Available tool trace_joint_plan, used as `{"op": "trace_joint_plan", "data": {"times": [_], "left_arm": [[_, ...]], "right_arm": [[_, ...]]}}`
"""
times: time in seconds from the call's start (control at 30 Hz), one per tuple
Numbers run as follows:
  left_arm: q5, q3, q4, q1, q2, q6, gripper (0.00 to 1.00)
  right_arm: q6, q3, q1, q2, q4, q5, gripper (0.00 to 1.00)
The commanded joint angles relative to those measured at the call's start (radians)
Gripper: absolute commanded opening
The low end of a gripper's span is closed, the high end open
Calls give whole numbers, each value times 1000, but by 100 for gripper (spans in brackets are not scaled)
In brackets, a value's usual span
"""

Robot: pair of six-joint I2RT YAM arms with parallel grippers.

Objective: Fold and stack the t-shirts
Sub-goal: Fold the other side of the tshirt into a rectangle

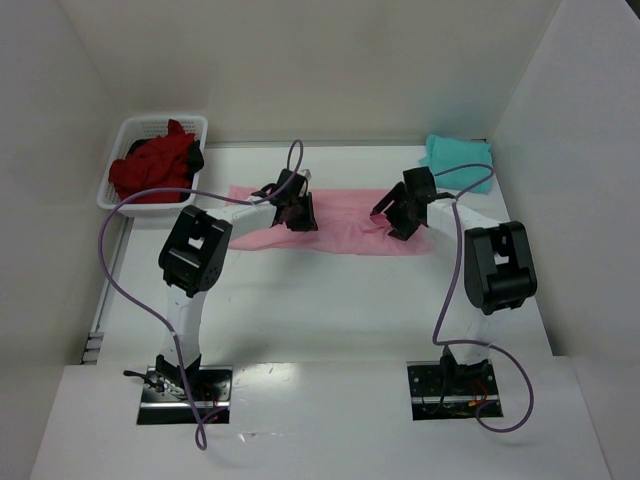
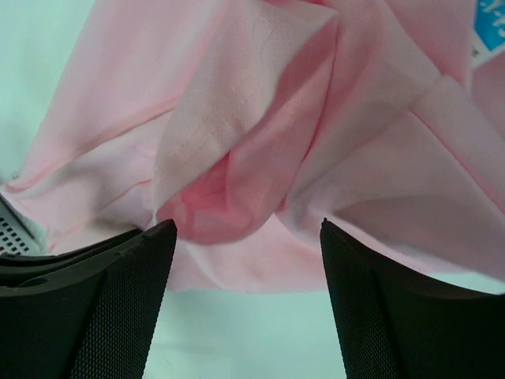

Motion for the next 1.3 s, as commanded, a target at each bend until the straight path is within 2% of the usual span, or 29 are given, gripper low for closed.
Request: {"op": "trace_joint_plan", "data": {"times": [0.0, 0.3, 0.4, 0.47, 0.57, 0.97, 1.13, 1.27], "left_arm": [[-25, -23, -48, 7, 71, 42, 29], [-15, -21, -48, 7, 71, 42, 29], [-15, -21, -39, 7, 71, 51, 29], [-15, -21, -39, 7, 71, 51, 29], [-15, -28, -39, 7, 71, 51, 29], [-6, -30, -30, 17, 71, 61, 29], [-6, -30, -30, 17, 71, 61, 29], [-6, -30, -30, 17, 71, 61, 29]], "right_arm": [[45, 4, -6, -128, -35, 17, 75], [148, -84, -6, -245, 39, 5, 68], [202, -121, -4, -232, 42, -24, 64], [276, -162, 14, -222, 82, -24, 56], [319, -199, 16, -231, 110, -24, 56], [391, -190, 16, -142, 177, 10, 56], [409, -169, 22, -81, 186, 10, 43], [417, -160, 25, -58, 191, 20, 39]]}}
